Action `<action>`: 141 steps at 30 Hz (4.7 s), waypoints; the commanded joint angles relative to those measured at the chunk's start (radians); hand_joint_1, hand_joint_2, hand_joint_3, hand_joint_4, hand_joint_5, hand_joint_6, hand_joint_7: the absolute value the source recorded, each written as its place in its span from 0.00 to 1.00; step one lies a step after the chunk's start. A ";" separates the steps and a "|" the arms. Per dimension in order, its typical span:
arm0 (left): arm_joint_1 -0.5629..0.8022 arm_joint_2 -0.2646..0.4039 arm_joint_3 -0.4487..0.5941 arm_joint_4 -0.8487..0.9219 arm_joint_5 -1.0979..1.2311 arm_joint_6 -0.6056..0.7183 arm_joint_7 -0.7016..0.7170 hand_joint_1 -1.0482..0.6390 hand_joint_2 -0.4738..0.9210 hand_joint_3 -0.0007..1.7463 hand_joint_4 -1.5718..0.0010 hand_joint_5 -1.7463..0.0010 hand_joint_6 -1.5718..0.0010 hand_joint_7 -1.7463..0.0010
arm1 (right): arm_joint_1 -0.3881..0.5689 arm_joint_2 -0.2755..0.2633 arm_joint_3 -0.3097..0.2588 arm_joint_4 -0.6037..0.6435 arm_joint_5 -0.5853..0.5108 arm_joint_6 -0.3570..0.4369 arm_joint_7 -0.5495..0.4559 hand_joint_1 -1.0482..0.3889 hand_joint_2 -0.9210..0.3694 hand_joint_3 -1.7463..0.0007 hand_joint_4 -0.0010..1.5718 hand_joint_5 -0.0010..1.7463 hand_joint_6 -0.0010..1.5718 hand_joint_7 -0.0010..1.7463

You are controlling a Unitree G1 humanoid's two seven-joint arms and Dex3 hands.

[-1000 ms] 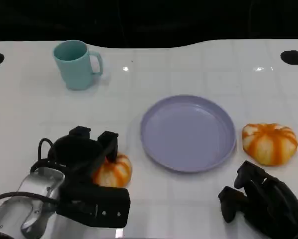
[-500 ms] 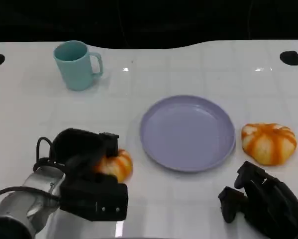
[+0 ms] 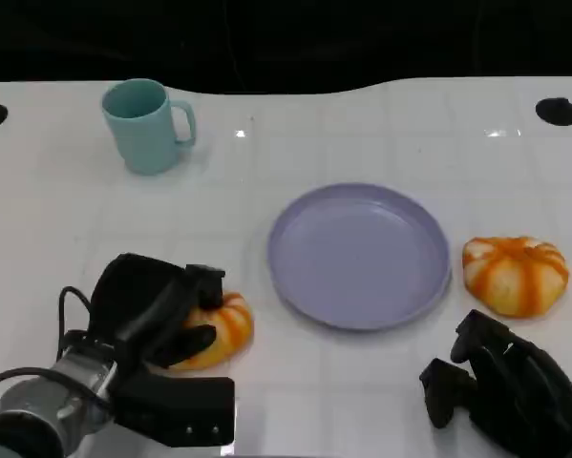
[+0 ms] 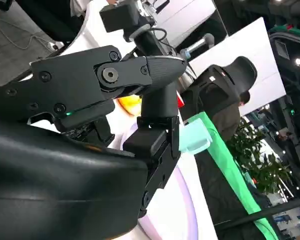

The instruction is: Grasp the bread from the table and place it into the plate.

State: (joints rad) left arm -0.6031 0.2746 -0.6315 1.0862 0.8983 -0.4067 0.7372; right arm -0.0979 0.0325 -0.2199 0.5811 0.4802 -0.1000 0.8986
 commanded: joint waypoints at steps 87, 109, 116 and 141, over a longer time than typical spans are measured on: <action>0.006 0.014 -0.088 0.089 0.021 -0.071 0.167 0.00 0.74 1.00 0.00 0.00 0.00 0.00 | 0.002 -0.019 -0.011 -0.003 0.011 0.006 0.002 0.33 0.00 0.89 0.49 0.97 0.45 0.79; 0.091 -0.070 0.344 -0.094 -0.502 -0.400 -0.184 0.00 0.77 1.00 0.00 0.00 0.07 0.00 | -0.004 -0.016 -0.005 0.004 -0.001 -0.006 -0.014 0.33 0.00 0.88 0.49 0.97 0.44 0.81; 0.012 -0.072 0.308 -0.132 -0.347 -0.341 -0.132 0.00 0.81 0.95 0.00 0.00 0.09 0.00 | -0.006 -0.017 -0.006 0.012 -0.002 -0.007 -0.014 0.32 0.00 0.89 0.50 0.97 0.44 0.80; -0.352 -0.283 -0.026 0.174 0.017 0.035 0.017 0.08 0.92 0.63 0.00 0.00 0.09 0.00 | -0.009 -0.022 -0.007 0.034 -0.002 -0.015 0.001 0.33 0.00 0.88 0.49 0.98 0.44 0.80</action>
State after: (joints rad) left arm -0.9177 -0.0025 -0.6421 1.2337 0.9149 -0.3973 0.8092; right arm -0.1141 0.0286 -0.2242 0.6157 0.4791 -0.1086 0.9042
